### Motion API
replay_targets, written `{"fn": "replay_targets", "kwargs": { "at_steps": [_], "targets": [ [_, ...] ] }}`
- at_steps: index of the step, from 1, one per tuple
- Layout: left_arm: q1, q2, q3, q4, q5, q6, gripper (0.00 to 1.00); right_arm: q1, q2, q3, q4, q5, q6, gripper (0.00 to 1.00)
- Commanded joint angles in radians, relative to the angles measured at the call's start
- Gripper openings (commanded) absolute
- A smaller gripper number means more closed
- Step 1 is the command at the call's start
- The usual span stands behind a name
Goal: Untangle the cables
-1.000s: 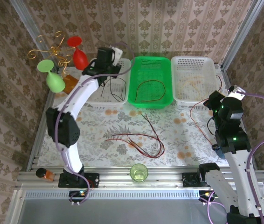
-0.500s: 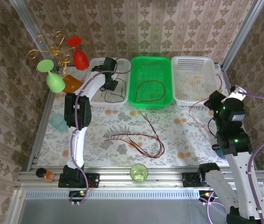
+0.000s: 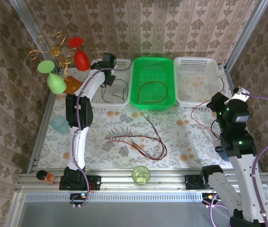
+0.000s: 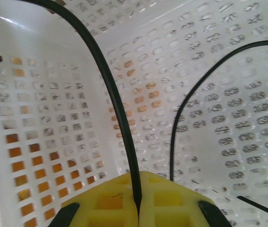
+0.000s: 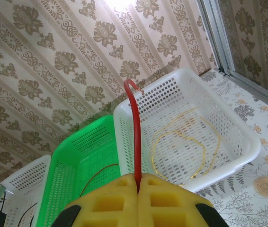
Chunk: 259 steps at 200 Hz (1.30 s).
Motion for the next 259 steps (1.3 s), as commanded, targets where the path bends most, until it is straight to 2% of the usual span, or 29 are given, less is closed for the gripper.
{"fn": "replay_targets", "kwargs": {
  "at_steps": [1,19,50,81,106,126,146,170,204,234,259],
  "targets": [
    [0.005,-0.012,0.020,0.036,-0.061,0.079,0.00,-0.003,0.008,0.038,-0.008,-0.022,0.006,0.00],
    [-0.002,0.003,0.029,0.050,-0.122,0.125,0.00,-0.003,0.013,0.040,-0.007,-0.026,0.006,0.00],
    [-0.007,0.031,0.025,0.011,-0.028,0.117,0.00,-0.003,0.017,0.038,-0.010,-0.031,0.005,0.00],
    [-0.014,0.069,0.043,-0.062,0.153,0.098,0.00,-0.004,0.017,0.038,-0.009,-0.035,0.009,0.00],
    [-0.030,0.089,0.037,-0.067,0.182,0.116,0.00,-0.003,0.023,0.044,-0.008,-0.041,0.006,0.00],
    [-0.030,0.089,0.040,-0.071,0.239,0.101,0.08,-0.003,0.024,0.046,-0.008,-0.043,0.001,0.00],
    [-0.029,0.080,0.043,-0.068,0.205,0.077,0.24,-0.003,0.024,0.049,-0.009,-0.043,-0.003,0.00],
    [-0.026,0.036,0.046,-0.065,0.122,0.032,0.35,-0.003,0.028,0.045,-0.005,-0.047,-0.012,0.00],
    [-0.030,-0.062,0.046,-0.073,0.118,0.022,0.51,-0.003,0.029,0.038,-0.009,-0.056,-0.011,0.00],
    [-0.048,-0.143,0.044,-0.100,0.121,0.010,0.58,-0.003,0.034,0.081,-0.023,-0.069,-0.011,0.00],
    [-0.058,-0.222,-0.008,-0.098,0.168,-0.054,0.60,0.001,0.064,0.186,-0.072,-0.137,-0.012,0.00]
  ]
}}
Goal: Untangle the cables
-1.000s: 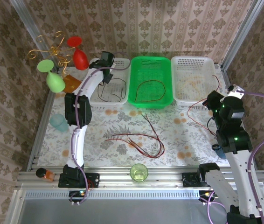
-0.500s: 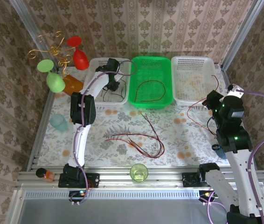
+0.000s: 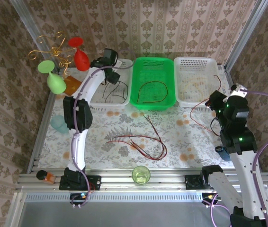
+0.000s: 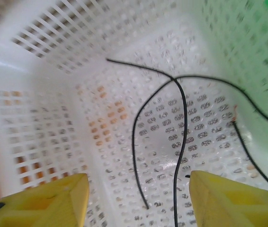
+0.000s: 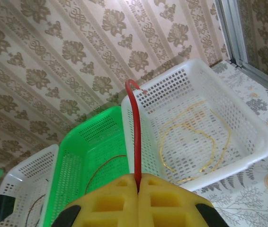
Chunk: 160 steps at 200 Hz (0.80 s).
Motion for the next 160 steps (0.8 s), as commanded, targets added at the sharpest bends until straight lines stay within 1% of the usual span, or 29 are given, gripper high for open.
{"fn": "replay_targets", "kwargs": {
  "at_steps": [1,25,51,72,84,88,100,107,116,143,160],
  "targets": [
    [-0.012,-0.108,-0.027,-0.030,0.037,-0.074,0.60,0.002,0.016,0.121,-0.033,-0.078,-0.012,0.00],
    [-0.006,-0.202,-0.152,0.029,0.134,-0.146,0.61,0.026,0.052,0.231,-0.049,-0.147,-0.011,0.00],
    [-0.027,-0.357,-0.360,0.188,0.231,-0.225,0.62,0.086,0.108,0.348,-0.021,-0.155,-0.020,0.00],
    [-0.059,-0.473,-0.526,0.291,0.252,-0.291,0.62,0.136,0.179,0.447,0.016,-0.155,-0.031,0.00],
    [-0.078,-0.540,-0.633,0.369,0.212,-0.339,0.61,0.171,0.226,0.509,0.044,-0.155,-0.058,0.00],
    [-0.120,-0.561,-0.672,0.403,0.190,-0.348,0.61,0.182,0.243,0.532,0.050,-0.152,-0.066,0.00],
    [-0.200,-0.615,-0.790,0.495,0.131,-0.319,0.63,0.204,0.294,0.597,0.075,-0.155,-0.094,0.00],
    [-0.237,-0.638,-0.844,0.528,0.094,-0.322,0.64,0.214,0.328,0.630,0.091,-0.157,-0.102,0.00],
    [-0.270,-0.665,-0.900,0.558,0.092,-0.338,0.64,0.225,0.364,0.660,0.117,-0.158,-0.098,0.00],
    [-0.322,-0.751,-1.038,0.612,0.066,-0.428,0.64,0.261,0.467,0.709,0.208,-0.171,-0.093,0.00],
    [-0.341,-0.810,-1.105,0.611,0.038,-0.444,0.64,0.287,0.532,0.762,0.231,-0.170,-0.110,0.00]
  ]
}}
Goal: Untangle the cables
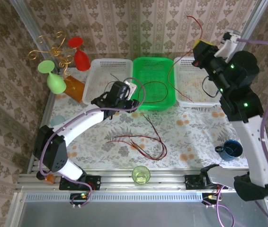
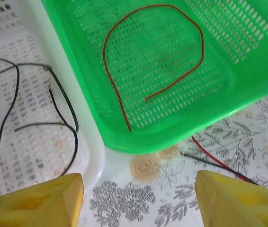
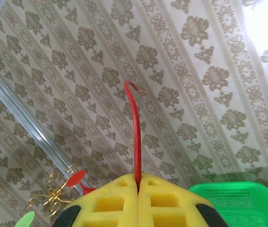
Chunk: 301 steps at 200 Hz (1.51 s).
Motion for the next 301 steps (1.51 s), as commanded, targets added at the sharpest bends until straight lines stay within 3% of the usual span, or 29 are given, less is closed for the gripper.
{"fn": "replay_targets", "kwargs": {
  "at_steps": [1,73,113,138,166,243,286,301],
  "targets": [
    [-0.005,-0.094,-0.068,0.075,-0.076,-0.078,0.64,0.032,0.076,0.072,0.093,-0.020,-0.034,0.00],
    [0.026,-0.316,-0.188,-0.060,-0.071,-0.087,0.65,0.103,0.284,0.143,0.149,0.005,-0.055,0.00],
    [0.023,-0.393,-0.254,-0.058,-0.098,-0.135,0.64,0.118,0.412,-0.048,0.194,0.113,-0.122,0.00],
    [0.021,-0.409,-0.273,-0.082,-0.124,-0.142,0.64,0.117,0.501,-0.133,0.110,0.181,-0.130,0.00],
    [0.004,-0.425,-0.317,-0.062,-0.126,-0.172,0.64,0.116,0.614,-0.181,0.069,0.149,-0.135,0.00],
    [-0.024,-0.425,-0.310,-0.086,-0.142,-0.201,0.64,0.090,0.958,0.082,-0.232,0.017,-0.126,0.00],
    [-0.031,-0.423,-0.304,-0.102,-0.139,-0.207,0.64,0.070,0.970,0.116,-0.312,0.011,-0.132,0.00],
    [-0.034,-0.416,-0.302,-0.103,-0.132,-0.209,0.64,0.060,0.970,0.127,-0.338,0.005,-0.145,0.04]
  ]
}}
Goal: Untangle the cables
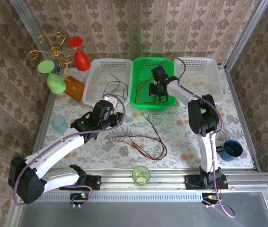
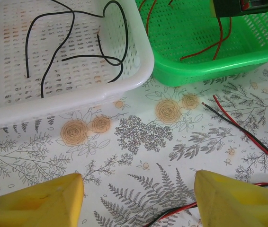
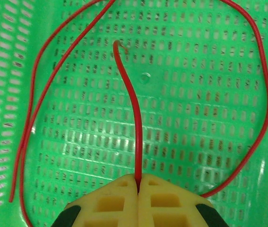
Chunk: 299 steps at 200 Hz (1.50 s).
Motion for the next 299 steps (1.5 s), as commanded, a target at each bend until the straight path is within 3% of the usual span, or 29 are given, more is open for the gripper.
{"fn": "replay_targets", "kwargs": {
  "at_steps": [1,15,50,76,125,184,243,299],
  "targets": [
    [-0.009,-0.011,0.015,-0.038,-0.006,-0.021,0.64,-0.014,-0.005,0.050,-0.103,-0.025,-0.023,0.04],
    [-0.013,-0.005,0.020,-0.037,-0.002,-0.023,0.64,-0.025,0.014,0.104,-0.185,-0.022,-0.027,0.13],
    [-0.032,0.020,0.045,-0.052,0.010,-0.017,0.64,-0.020,-0.090,0.094,-0.223,-0.038,-0.026,0.58],
    [-0.043,0.044,0.062,-0.064,0.027,0.011,0.64,-0.014,-0.207,0.055,-0.232,-0.018,-0.034,0.69],
    [-0.056,-0.010,0.000,-0.014,0.056,-0.061,0.64,0.039,-0.556,-0.280,-0.168,-0.011,-0.071,0.67],
    [-0.095,-0.081,-0.127,0.066,0.089,-0.191,0.64,0.128,-0.867,-0.731,-0.098,-0.067,0.061,0.57],
    [-0.121,-0.066,-0.196,0.159,0.089,-0.245,0.65,0.145,-0.890,-0.967,0.073,-0.167,0.134,0.37],
    [-0.130,-0.033,-0.189,0.164,0.091,-0.243,0.65,0.148,-0.830,-1.054,0.172,-0.254,0.209,0.32]
  ]
}}
